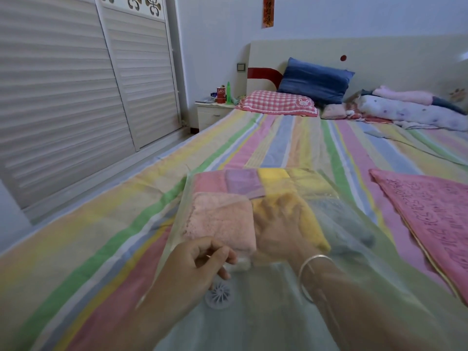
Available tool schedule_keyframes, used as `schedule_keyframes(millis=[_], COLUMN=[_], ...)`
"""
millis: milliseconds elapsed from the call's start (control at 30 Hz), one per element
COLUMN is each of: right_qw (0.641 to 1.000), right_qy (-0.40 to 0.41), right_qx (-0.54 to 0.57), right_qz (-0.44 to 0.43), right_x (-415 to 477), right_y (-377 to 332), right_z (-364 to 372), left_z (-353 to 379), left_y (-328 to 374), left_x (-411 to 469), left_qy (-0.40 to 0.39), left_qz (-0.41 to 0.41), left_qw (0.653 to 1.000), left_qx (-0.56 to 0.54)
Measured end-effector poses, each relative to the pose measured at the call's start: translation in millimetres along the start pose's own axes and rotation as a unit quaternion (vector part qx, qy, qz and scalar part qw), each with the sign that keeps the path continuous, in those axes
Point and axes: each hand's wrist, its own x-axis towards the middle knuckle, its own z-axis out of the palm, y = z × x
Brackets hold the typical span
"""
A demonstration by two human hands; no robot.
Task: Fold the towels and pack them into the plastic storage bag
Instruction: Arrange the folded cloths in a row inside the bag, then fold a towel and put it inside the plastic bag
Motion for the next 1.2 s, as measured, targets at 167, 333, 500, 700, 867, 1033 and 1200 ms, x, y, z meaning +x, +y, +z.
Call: schedule_keyframes(millis=[167,333,500,700,867,1033,1200], right_qw=[0.998,0.984,0.979,0.990,0.970,0.927,0.970], right_qy=[0.002,0.097,0.149,-0.055,-0.166,-0.146,0.003], right_qx=[-0.041,0.152,0.123,0.127,0.166,0.337,0.239], right_qz=[-0.057,-0.008,0.060,0.006,-0.060,-0.076,0.045], right_x=[-4.0,-35.5,-122.0,-221.8,-341.4,-408.1,-432.7], right_y=[8.6,30.7,48.4,62.5,103.1,158.0,242.7], right_z=[-0.5,7.5,20.1,36.4,-22.9,-67.2,-57.7], left_z=[5.6,9.9,38.9,104.9,162.0,204.6,225.2], left_y=[-2.3,11.2,43.6,87.8,102.1,78.0,51.0], left_x=[-0.4,-9.7,-30.6,-62.2,-85.5,-100.1,-111.1], left_qy=[-0.021,-0.032,-0.057,-0.143,-0.194,-0.239,-0.287], left_qz=[0.018,0.029,0.068,0.098,0.089,0.001,-0.102], left_qw=[0.999,0.999,0.996,0.984,0.976,0.955,0.896], left_qx=[0.026,0.022,0.017,0.031,0.043,0.173,0.324])
